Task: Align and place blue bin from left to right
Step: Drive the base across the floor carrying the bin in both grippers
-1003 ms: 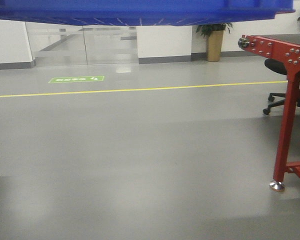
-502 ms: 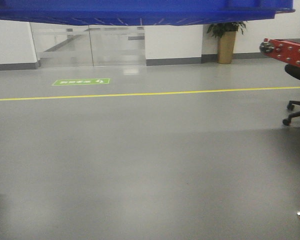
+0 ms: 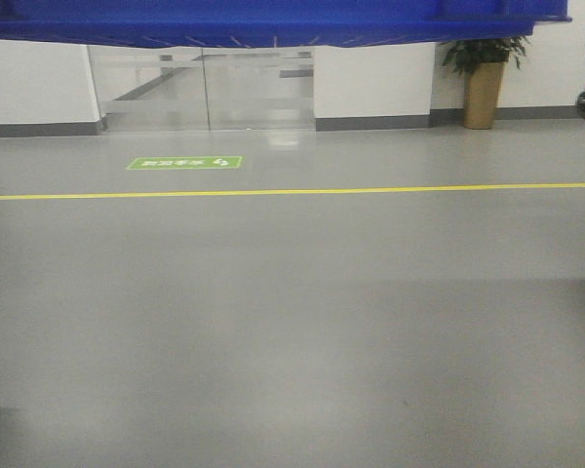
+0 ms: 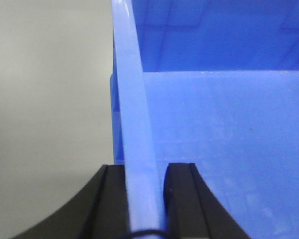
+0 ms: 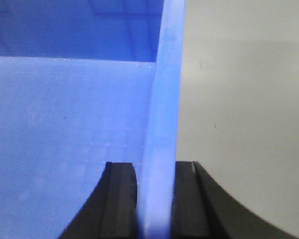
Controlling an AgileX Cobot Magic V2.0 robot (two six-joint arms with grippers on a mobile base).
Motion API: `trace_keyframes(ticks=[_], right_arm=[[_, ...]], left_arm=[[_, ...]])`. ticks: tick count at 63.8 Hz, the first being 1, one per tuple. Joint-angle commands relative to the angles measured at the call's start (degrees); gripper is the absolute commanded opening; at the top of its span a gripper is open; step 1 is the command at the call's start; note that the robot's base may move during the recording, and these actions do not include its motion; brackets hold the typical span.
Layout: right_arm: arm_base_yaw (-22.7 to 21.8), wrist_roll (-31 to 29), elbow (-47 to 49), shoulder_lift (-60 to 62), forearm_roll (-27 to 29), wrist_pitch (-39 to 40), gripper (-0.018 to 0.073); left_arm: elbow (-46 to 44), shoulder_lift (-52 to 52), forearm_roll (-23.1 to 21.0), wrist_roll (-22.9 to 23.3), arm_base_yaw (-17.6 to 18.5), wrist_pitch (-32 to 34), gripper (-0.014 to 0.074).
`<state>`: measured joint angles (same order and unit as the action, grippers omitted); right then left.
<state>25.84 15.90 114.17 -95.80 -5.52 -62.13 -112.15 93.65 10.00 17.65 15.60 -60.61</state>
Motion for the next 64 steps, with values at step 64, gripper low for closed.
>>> trace_keyframes(ticks=[64], right_arm=[[-0.04,-1.5,1.21,1.56,-1.25,4.24,-0.0074]], left_arm=[[-1.07,-1.28,2.25,-0.39,0.12,4.68,-0.0016]])
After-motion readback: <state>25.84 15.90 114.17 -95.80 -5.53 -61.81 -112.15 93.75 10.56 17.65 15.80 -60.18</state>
